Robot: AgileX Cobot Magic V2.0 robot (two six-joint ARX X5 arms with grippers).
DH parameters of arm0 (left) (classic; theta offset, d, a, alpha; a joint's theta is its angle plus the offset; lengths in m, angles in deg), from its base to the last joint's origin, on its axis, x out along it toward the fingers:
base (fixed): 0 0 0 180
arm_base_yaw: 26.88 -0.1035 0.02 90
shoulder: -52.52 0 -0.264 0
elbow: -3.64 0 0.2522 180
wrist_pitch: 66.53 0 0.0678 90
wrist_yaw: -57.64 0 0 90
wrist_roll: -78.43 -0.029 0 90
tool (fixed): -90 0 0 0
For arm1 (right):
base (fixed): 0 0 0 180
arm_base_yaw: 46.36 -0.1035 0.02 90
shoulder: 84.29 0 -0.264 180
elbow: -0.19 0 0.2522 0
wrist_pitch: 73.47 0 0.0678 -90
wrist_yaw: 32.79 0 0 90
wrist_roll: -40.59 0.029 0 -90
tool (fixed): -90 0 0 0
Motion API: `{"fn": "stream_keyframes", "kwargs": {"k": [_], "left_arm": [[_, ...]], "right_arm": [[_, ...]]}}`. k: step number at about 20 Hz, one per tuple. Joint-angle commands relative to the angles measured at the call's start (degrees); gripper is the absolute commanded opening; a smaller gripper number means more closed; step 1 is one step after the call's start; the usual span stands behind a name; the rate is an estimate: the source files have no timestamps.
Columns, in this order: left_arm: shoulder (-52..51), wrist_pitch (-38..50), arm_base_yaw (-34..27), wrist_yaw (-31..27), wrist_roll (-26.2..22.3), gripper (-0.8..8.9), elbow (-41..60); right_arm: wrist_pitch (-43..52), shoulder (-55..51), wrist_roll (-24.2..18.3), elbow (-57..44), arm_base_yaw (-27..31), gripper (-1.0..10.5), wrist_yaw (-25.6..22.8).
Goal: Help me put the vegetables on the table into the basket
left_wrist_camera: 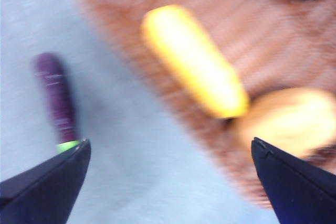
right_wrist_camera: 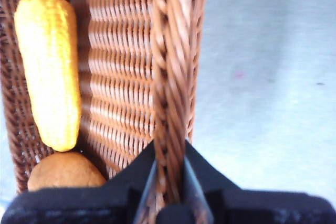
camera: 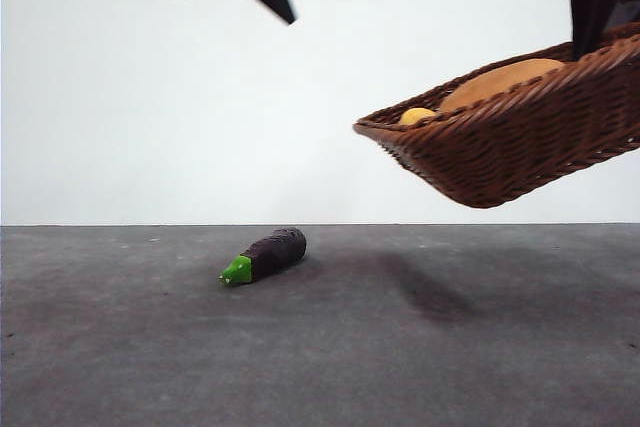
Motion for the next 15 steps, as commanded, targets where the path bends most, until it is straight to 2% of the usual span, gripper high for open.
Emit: {"fn": "stream_keyframes", "kwargs": {"k": [1,6,9,12,15], "left_arm": [[2.1,0.3,-4.0,0.7,-1.1,5.41,0.2],[11.0,4.2,-14.3,10.4,-4.4,5.4,0.2],[17.5,9.0,-18.8,11.1,-5.6,5.39,0.2],[23.3,13.6,-22.6,15.6,-5.5,5.39,0.0],[28.9,12.6,-24.0,16.3,-7.8,5.39,-4.0]], "right_arm": [[0.1,0.1,-1.5,-0.3,2.1,-0.2,0.7],[-0.2,0.1,-3.4,-0.3,4.7,-0.2,0.3],[-0.6,0.1,-3.8,-0.3,5.0,-0.2,0.2],[-0.3,0.1,-3.8,-0.3,5.0,-0.2,0.1],[-0.2,0.1,-3.8,-0.3,5.0,-0.2,0.1]]}}
